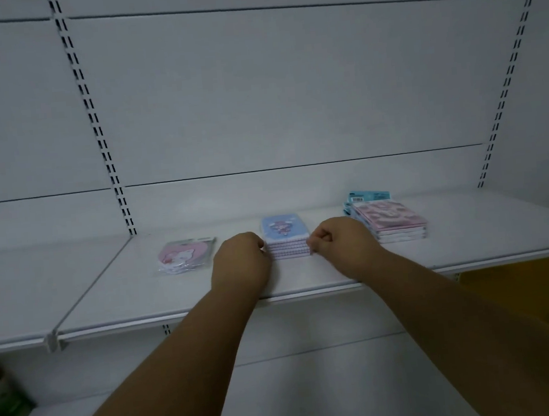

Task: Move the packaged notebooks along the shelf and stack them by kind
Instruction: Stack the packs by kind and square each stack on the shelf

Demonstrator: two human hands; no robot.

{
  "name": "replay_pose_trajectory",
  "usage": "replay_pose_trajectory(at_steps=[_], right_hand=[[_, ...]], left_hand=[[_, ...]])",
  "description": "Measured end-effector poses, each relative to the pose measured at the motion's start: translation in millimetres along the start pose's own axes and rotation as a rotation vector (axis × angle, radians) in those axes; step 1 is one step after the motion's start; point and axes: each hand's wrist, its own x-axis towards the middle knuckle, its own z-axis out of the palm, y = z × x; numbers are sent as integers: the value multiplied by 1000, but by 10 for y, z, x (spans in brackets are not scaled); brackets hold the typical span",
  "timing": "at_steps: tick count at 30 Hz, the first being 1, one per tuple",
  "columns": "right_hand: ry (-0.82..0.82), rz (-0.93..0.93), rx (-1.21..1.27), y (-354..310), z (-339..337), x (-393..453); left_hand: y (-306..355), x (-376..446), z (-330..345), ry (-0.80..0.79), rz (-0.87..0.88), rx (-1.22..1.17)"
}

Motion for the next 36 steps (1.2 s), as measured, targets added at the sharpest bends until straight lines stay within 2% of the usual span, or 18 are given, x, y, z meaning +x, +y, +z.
replay_pose_trajectory(at_steps=[7,12,21,33,36], right_hand=[[12,30,-18,16,59,14],[-22,12,-129,-5,81,21],[-59,4,-109,-33,38,22],[114,-55,-188,-70,61,-65],[163,-123,-155,-141,63,-89]], left_hand=[[-13,-6,4,-1,-54,21],[-3,16,-1,-36,-42,86],[4,20,22,-66,-4,124],[-3,-28,-25,-61,15,109],[-39,-104,-104,-17,29,147]])
